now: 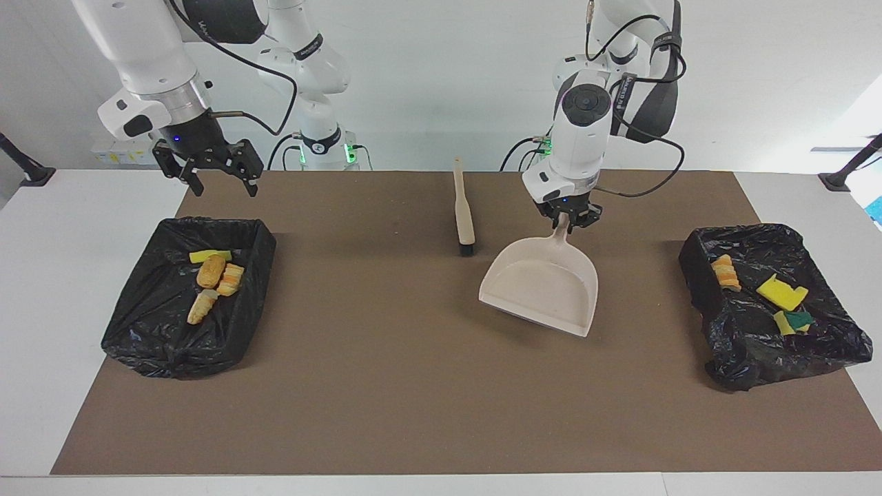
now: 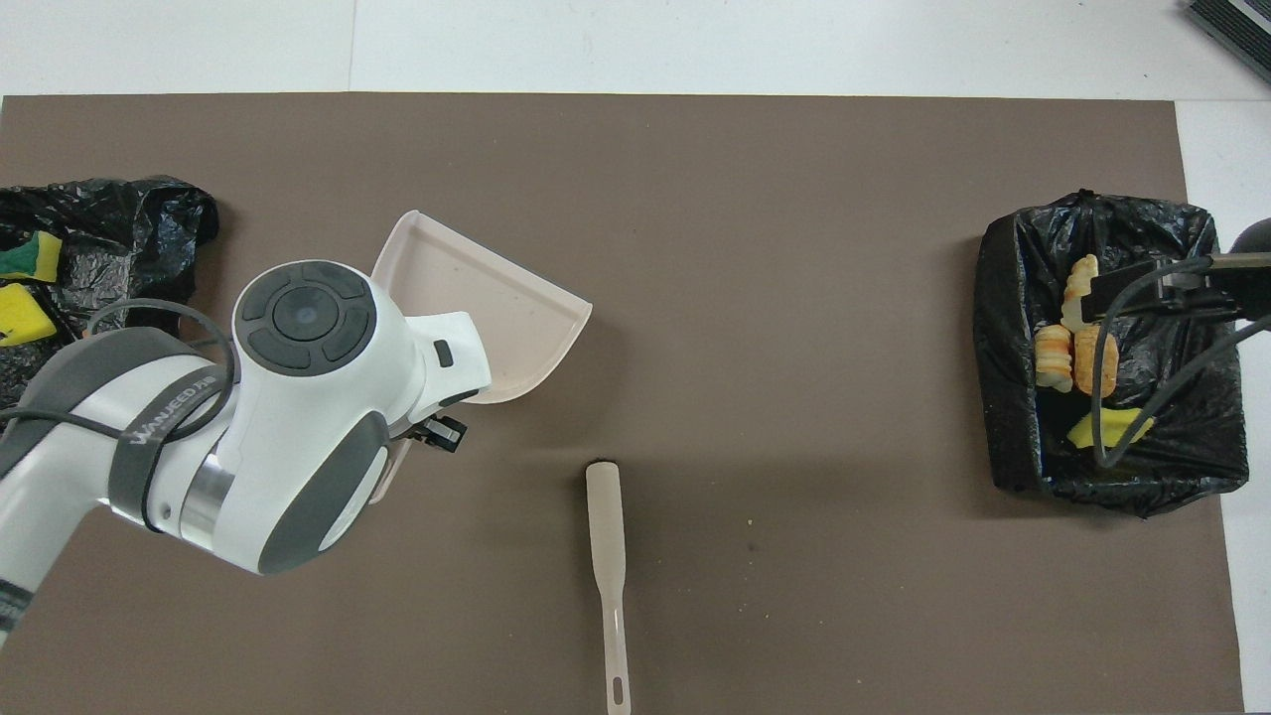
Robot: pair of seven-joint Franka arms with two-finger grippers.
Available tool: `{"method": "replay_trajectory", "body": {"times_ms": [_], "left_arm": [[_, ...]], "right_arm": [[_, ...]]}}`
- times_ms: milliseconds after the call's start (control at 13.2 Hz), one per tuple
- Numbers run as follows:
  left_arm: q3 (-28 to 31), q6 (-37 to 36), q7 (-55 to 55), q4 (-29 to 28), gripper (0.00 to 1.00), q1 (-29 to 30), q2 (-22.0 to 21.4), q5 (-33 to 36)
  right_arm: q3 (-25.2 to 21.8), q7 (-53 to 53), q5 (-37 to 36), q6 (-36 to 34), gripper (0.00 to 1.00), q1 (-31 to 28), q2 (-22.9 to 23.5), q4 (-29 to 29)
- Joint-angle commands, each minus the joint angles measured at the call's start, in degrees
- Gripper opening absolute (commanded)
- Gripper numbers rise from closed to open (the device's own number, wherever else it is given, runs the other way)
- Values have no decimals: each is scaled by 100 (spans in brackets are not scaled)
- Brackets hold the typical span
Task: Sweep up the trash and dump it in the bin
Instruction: 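Bring the empty dustpan back and lower it onto the mat with the left gripper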
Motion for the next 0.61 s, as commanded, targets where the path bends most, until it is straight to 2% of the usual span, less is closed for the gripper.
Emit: {"method": "replay_trajectory", "body": {"times_ms": [0,228,531], "left_arm": [[66,71,-970,591,0,-448,601,-150],[75,88,-1709,962,0,-773,1059,-186],[66,755,-2342,1339,0,-906,1595,-325]], "right_arm": [[33,66,36,73,100,-27,-85,-122],[33,66,36,73,100,-27,-85,-113],[33,66,36,73,100,-27,-85,-122]]}}
